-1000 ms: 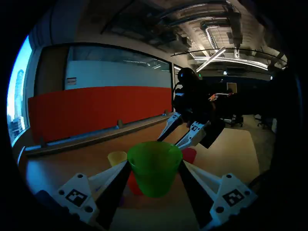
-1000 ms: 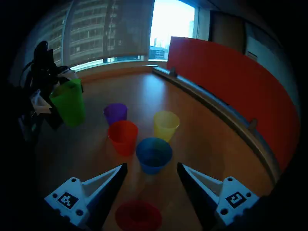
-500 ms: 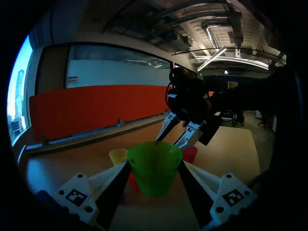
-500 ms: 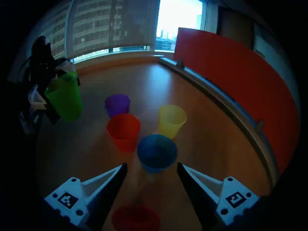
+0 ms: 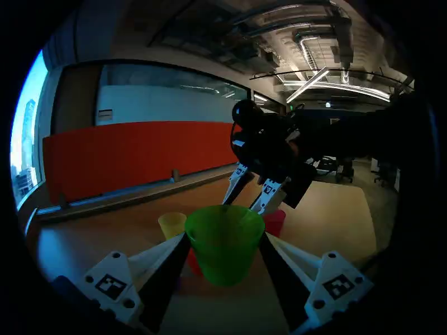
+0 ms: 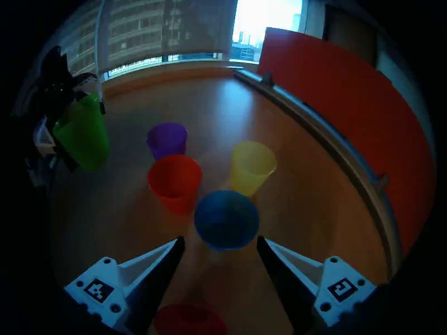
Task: Pour water
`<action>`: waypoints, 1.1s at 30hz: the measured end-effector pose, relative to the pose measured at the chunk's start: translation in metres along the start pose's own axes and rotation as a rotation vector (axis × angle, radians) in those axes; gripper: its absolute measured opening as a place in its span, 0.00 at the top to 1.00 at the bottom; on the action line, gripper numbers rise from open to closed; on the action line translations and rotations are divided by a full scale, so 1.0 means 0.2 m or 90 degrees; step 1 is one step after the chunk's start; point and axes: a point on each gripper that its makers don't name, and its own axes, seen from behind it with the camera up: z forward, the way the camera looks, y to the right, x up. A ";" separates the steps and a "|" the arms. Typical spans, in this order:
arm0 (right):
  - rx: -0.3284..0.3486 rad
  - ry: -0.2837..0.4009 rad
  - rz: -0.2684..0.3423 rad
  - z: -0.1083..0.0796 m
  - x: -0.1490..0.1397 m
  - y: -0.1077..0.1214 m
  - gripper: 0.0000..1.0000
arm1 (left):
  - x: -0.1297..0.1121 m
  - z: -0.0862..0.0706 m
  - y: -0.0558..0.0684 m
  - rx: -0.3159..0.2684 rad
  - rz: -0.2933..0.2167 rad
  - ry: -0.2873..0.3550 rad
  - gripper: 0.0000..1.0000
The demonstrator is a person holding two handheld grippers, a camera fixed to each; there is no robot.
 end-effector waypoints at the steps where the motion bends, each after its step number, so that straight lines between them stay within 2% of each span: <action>1: 0.002 -0.004 0.001 0.00 0.00 0.00 0.00 | 0.00 0.00 0.00 0.000 -0.001 0.000 0.15; 15: 0.014 -0.044 -0.012 0.06 0.01 0.01 0.00 | -0.03 -0.01 -0.03 0.002 -0.007 -0.004 0.15; 33: 0.025 -0.065 -0.028 0.14 0.04 0.03 0.00 | -0.06 -0.02 -0.05 0.006 -0.012 -0.008 0.15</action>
